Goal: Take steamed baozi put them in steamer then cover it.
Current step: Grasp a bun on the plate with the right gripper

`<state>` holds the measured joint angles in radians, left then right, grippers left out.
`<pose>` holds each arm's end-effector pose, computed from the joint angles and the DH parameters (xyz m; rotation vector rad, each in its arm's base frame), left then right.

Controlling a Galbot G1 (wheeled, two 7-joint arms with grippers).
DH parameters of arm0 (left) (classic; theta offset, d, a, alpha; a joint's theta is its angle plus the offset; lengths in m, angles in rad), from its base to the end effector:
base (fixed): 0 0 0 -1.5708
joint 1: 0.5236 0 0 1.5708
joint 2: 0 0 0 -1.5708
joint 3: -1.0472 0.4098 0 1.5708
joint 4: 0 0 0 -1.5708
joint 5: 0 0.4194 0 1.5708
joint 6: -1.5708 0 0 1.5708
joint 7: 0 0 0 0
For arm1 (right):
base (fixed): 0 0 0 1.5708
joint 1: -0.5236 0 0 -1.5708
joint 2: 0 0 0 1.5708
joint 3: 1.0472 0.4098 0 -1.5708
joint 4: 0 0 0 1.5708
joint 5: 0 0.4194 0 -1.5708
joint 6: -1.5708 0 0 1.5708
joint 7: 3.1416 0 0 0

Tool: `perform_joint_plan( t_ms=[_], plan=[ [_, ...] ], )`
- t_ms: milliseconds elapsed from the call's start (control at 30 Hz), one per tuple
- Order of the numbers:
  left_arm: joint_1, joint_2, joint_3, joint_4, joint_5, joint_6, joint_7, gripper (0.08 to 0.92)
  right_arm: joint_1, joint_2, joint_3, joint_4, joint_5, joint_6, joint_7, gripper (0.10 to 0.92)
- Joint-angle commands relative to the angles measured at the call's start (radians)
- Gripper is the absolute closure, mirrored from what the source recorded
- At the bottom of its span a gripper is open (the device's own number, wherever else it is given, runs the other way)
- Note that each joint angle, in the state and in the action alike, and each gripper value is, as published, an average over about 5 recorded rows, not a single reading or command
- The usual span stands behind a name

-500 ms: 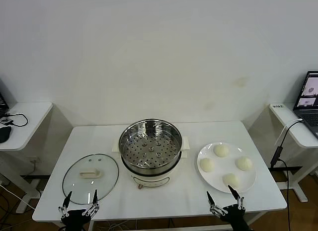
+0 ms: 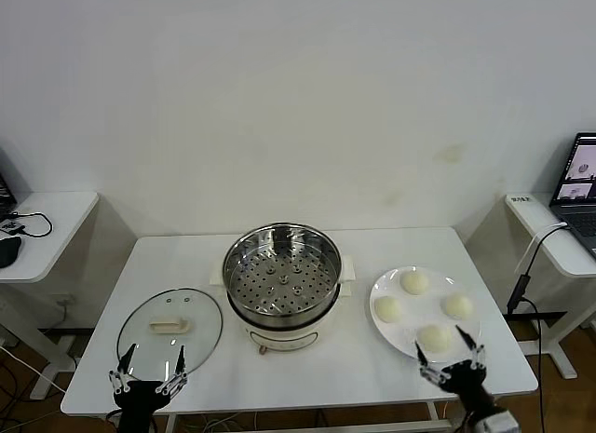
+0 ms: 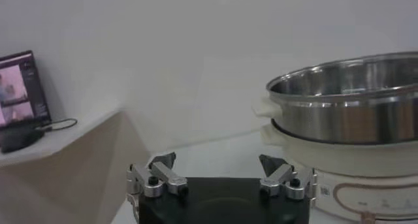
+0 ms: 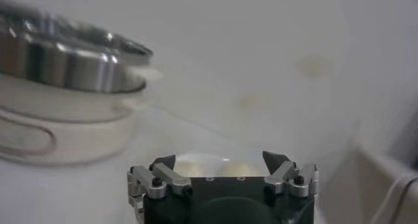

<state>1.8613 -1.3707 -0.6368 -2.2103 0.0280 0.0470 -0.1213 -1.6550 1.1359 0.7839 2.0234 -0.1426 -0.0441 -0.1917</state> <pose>0.1214 0.0690 -0.3453 0.1110 -2.9210 -0.3923 0.2053 -0.1834 -0.3431 0.2539 -2.7883 0.9143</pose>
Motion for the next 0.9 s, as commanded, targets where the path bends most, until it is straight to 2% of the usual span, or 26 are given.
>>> perform_joint_plan(
  t_ms=[33, 333, 500, 700, 900],
  plan=[
    [-0.004, -0.002, -0.006, -0.015, 0.063, 0.028, 0.032, 0.177, 0.106, -0.134, 0.065, -0.040, -0.148, -0.083, -0.036, 0.203],
    [-0.017, -0.002, -0.014, -0.018, 0.077, 0.031, 0.040, 0.177, 0.349, -0.487, -0.043, -0.228, -0.151, -0.134, -0.292, 0.203],
    [-0.012, 0.004, -0.012, -0.018, 0.070, 0.030, 0.042, 0.177, 0.604, -0.670, -0.294, -0.351, -0.074, -0.142, -0.426, 0.202],
    [-0.010, 0.001, -0.011, -0.021, 0.072, 0.030, 0.043, 0.177, 1.110, -0.727, -0.803, -0.533, 0.011, -0.148, -0.564, 0.202],
    [-0.001, 0.001, -0.026, -0.023, 0.070, 0.028, 0.041, 0.177, 1.472, -0.690, -1.234, -0.669, -0.005, -0.132, -0.705, 0.203]
  ],
)
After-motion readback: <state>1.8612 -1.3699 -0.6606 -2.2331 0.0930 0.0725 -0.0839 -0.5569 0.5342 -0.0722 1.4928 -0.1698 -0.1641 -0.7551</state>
